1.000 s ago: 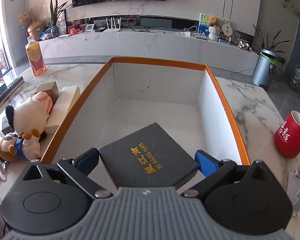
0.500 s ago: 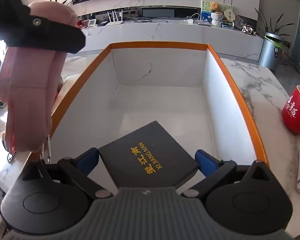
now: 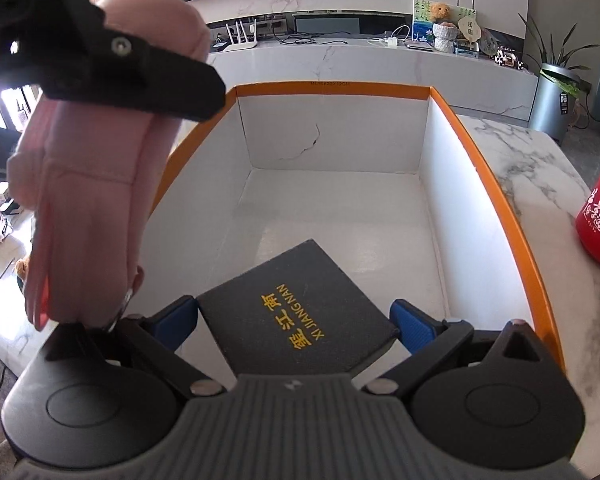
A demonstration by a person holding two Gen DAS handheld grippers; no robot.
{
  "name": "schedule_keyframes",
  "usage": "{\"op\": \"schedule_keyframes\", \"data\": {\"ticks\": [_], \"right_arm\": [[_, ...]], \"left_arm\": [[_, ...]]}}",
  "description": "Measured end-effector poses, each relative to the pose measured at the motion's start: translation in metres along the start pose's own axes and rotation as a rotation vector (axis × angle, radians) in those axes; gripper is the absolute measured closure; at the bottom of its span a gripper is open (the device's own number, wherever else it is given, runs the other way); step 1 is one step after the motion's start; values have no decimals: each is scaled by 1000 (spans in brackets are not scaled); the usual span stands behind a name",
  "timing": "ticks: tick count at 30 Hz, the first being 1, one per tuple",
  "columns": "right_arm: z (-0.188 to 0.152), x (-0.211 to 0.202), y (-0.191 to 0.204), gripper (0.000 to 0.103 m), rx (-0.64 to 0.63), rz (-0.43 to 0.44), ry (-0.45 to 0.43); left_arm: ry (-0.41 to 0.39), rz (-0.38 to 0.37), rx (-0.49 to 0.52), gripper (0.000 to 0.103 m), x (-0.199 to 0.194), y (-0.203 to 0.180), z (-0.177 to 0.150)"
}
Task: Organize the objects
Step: 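Lower the pink pouch into the orange box and open the left tool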
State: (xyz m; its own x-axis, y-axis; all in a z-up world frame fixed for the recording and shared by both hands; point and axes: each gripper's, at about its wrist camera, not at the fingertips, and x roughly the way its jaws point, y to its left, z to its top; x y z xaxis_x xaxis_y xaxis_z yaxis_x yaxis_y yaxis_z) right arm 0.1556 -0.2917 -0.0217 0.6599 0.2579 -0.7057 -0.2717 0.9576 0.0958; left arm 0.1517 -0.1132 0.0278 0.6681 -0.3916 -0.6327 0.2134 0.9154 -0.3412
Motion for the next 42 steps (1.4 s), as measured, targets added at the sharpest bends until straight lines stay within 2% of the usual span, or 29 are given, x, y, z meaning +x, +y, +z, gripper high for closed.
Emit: {"op": "schedule_keyframes", "data": {"ticks": [3, 5, 11, 17, 24, 25, 28, 29, 31, 33, 36, 38, 40, 42], "right_arm": [[0, 0, -4, 2, 11, -37, -1], [0, -1, -7, 2, 25, -37, -8], [0, -14, -7, 2, 19, -32, -70], [9, -52, -18, 2, -16, -103, -166], [12, -62, -36, 2, 26, -130, -175], [12, -61, -36, 2, 23, -133, -175], [11, -56, -34, 2, -4, -144, -162], [11, -55, -34, 2, -5, -136, -163], [12, -53, -37, 2, 3, -113, -156], [11, -51, -36, 2, -1, -106, -149], [10, -49, -34, 2, -13, -103, -143], [8, -51, -32, 2, -10, -99, -146], [8, -52, -33, 2, -4, -94, -151], [8, -55, -34, 2, 1, -92, -156]], "left_arm": [[11, 46, 3, 12, -1, -2, -2], [3, 26, -35, 9, -3, 4, -5], [92, -4, -126, 8, 11, 27, -6], [101, 45, -37, 11, 16, 13, -10], [76, 159, 65, 9, 29, -12, -16], [93, 172, 73, 7, 35, -13, -17], [185, 162, -34, 3, 42, -1, -17], [189, 157, -60, 0, 41, 3, -18], [157, 187, -47, 0, 35, 2, -21], [111, 225, 7, 0, 27, -3, -22], [107, 230, 78, 0, 15, -13, -20], [107, 211, 85, 0, 8, -20, -16], [58, 149, 77, 0, -2, -22, -11], [-7, 129, 83, 0, -9, -23, -6]]}}
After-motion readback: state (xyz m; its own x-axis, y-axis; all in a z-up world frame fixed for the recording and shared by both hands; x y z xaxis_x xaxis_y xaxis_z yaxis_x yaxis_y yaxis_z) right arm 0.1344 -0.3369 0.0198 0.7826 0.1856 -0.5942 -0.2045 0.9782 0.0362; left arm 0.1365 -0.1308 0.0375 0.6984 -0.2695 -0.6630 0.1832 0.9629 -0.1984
